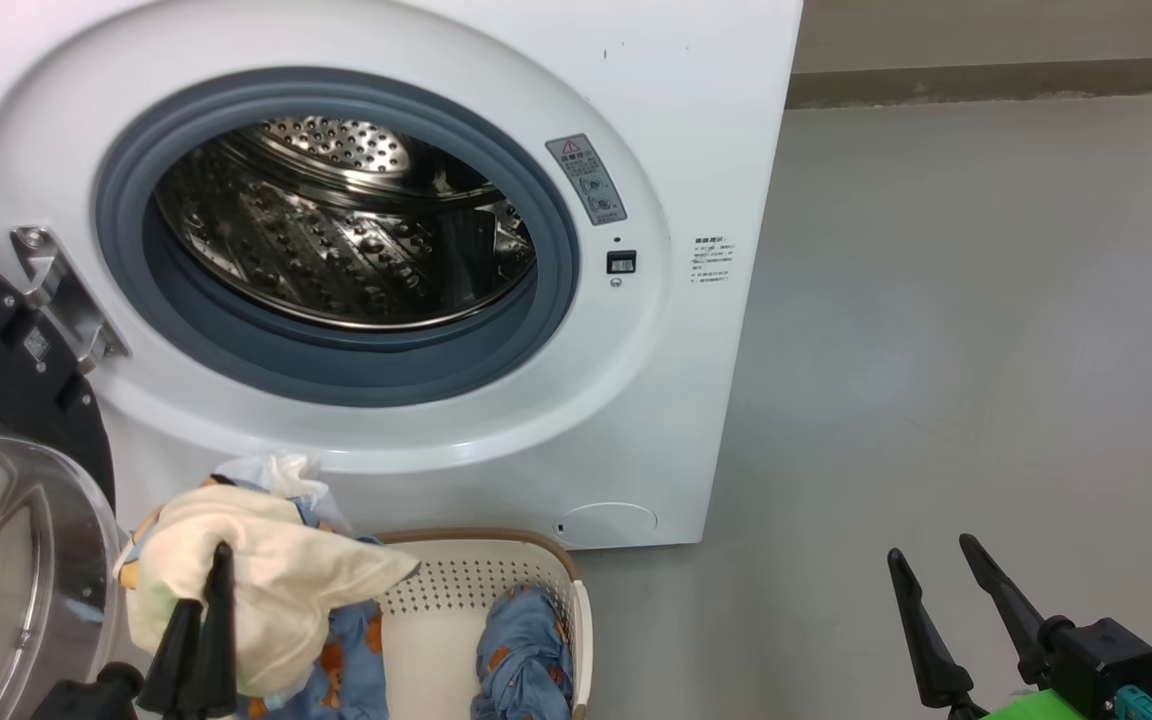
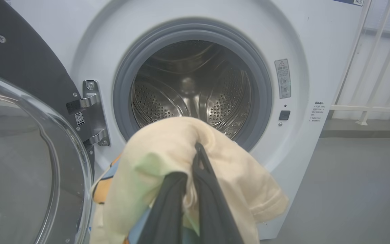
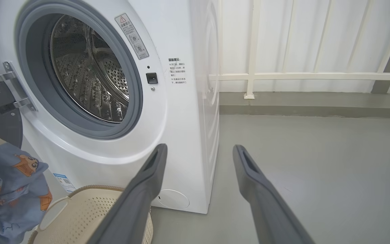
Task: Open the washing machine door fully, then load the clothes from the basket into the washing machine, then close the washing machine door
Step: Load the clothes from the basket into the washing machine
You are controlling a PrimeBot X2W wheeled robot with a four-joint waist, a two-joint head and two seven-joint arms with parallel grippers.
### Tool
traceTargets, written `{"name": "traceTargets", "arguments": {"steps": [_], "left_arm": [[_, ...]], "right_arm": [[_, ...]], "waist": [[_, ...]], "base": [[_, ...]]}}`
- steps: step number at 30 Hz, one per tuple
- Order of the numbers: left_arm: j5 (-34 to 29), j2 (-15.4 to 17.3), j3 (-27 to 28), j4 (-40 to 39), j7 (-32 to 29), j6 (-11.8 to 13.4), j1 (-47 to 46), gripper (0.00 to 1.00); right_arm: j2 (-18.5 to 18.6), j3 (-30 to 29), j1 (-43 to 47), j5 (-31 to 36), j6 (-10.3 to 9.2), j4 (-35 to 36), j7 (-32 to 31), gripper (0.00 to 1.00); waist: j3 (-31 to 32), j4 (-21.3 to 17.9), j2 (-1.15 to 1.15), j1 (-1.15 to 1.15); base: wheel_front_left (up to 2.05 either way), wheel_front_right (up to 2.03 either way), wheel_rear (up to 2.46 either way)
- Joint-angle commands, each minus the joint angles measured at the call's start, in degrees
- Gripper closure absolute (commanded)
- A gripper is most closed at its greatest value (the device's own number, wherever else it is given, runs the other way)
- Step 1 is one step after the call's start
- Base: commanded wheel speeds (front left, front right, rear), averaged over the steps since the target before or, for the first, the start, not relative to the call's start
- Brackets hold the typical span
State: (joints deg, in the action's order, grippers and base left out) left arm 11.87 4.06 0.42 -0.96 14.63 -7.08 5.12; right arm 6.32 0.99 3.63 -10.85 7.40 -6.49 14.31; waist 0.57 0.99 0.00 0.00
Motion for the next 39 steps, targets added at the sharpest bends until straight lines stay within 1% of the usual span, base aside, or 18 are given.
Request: {"name": "traceTargets", "arguments": {"steps": [1, 6, 11, 16, 21, 28, 33, 34, 39], "left_arm": [[-0.5, 0.3, 2.1, -1.6, 0.4, -0.2, -0.8, 1.00], [-0.1, 0.1, 2.5, -1.3, 0.4, -0.2, -1.4, 1.00], [0.2, -0.1, 3.0, -0.7, 0.4, -0.3, -3.1, 1.00], [0.3, -0.2, 2.8, 0.8, 0.4, -0.3, -7.4, 1.00], [0.5, 0.8, 2.3, 2.9, 0.4, -0.4, -13.8, 1.00], [1.7, 5.0, 1.3, 7.3, 0.4, -0.4, -24.6, 1.00], [2.7, 9.4, 1.0, 11.4, 0.4, -0.4, -33.0, 1.00], [2.7, 9.4, 1.0, 11.4, 0.4, -0.4, -33.0, 1.00], [4.2, 12.9, -0.7, 17.1, 0.4, -0.4, -40.3, 1.00]], "right_arm": [[0.6, 1.5, -0.8, -0.6, 0.09, 1.6, 0.7, 0.00], [0.5, 1.5, -1.0, -0.6, 0.09, 1.6, 0.7, 0.00], [0.2, 1.4, -1.7, -0.5, 0.09, 1.8, 0.7, 0.00], [-0.2, 1.4, -3.3, -0.3, 0.09, 2.1, 0.7, 0.00], [-0.6, 2.0, -5.2, -0.1, 0.09, 2.4, 0.7, 0.00], [-1.2, 2.6, -7.6, 0.1, 0.09, 2.4, 0.7, 0.00], [-1.6, 3.0, -8.9, 0.2, 0.09, 2.7, 0.7, 0.00], [-1.6, 3.0, -8.9, 0.2, 0.09, 2.7, 0.7, 0.00], [-1.9, 2.9, -9.8, 0.1, 0.09, 3.0, 0.7, 0.00]], "waist": [[-0.2, -0.1, 0.00, 0.00], [-1.4, -0.6, 0.00, 0.00], [-4.5, -1.1, 0.00, 0.00], [-8.5, -1.9, 0.00, 0.00], [-12.1, -3.3, 0.00, 0.00], [-15.4, -5.8, 0.00, 0.00], [-17.9, -7.6, 0.00, 0.00], [-17.9, -7.6, 0.00, 0.00], [-20.8, -8.9, 0.00, 0.00]], "base": [[0.00, 0.00, 0.00], [0.00, 0.00, 0.00], [0.00, 0.00, 0.00], [0.00, 0.00, 0.00], [0.00, 0.00, 0.00], [0.00, 0.00, 0.00], [0.00, 0.00, 0.00], [0.00, 0.00, 0.00], [0.00, 0.00, 0.00]]}}
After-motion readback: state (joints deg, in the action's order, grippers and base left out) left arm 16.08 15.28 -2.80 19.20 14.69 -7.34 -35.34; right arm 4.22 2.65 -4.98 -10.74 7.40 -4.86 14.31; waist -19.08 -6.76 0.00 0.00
